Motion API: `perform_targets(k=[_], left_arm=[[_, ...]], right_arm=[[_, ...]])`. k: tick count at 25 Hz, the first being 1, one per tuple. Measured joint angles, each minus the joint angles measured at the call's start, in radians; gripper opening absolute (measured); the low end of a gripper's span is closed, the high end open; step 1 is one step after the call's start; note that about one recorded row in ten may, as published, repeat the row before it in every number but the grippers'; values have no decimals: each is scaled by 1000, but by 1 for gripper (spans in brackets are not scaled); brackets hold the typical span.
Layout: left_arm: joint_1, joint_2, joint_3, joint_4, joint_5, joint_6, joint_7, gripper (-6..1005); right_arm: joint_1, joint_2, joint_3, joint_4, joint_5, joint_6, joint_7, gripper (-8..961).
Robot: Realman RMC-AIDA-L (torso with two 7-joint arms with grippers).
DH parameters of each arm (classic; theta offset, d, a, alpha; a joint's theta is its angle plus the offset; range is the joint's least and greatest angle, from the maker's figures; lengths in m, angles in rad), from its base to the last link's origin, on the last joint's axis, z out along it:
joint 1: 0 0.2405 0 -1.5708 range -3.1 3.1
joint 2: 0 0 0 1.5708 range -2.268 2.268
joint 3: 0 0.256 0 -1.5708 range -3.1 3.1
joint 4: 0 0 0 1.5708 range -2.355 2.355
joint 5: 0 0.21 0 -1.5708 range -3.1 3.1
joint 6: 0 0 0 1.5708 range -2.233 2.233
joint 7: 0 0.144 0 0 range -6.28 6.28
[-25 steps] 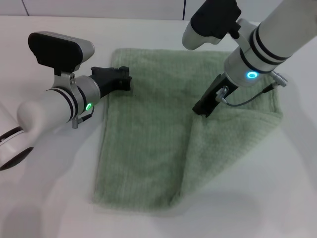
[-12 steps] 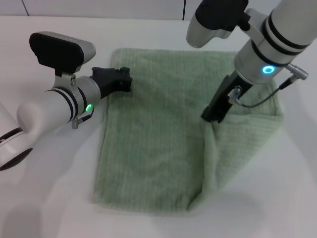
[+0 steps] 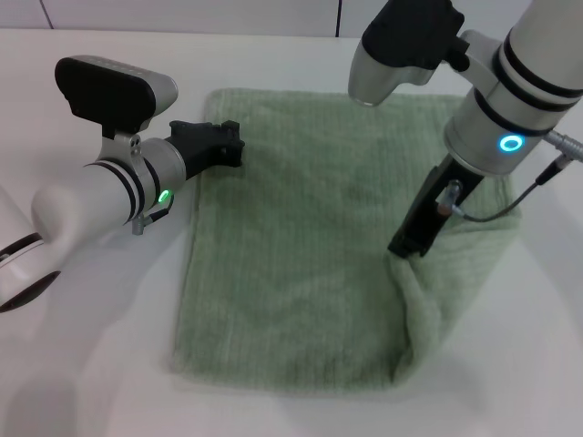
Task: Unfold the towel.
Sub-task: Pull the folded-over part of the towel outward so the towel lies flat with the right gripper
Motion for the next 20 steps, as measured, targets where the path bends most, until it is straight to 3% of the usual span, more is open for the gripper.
perform_targets(k=[20], left_arm=[[1, 1, -2, 2, 3, 1, 1, 8]], right_arm=[[-30, -7, -134, -161, -50, 204, 198, 24]])
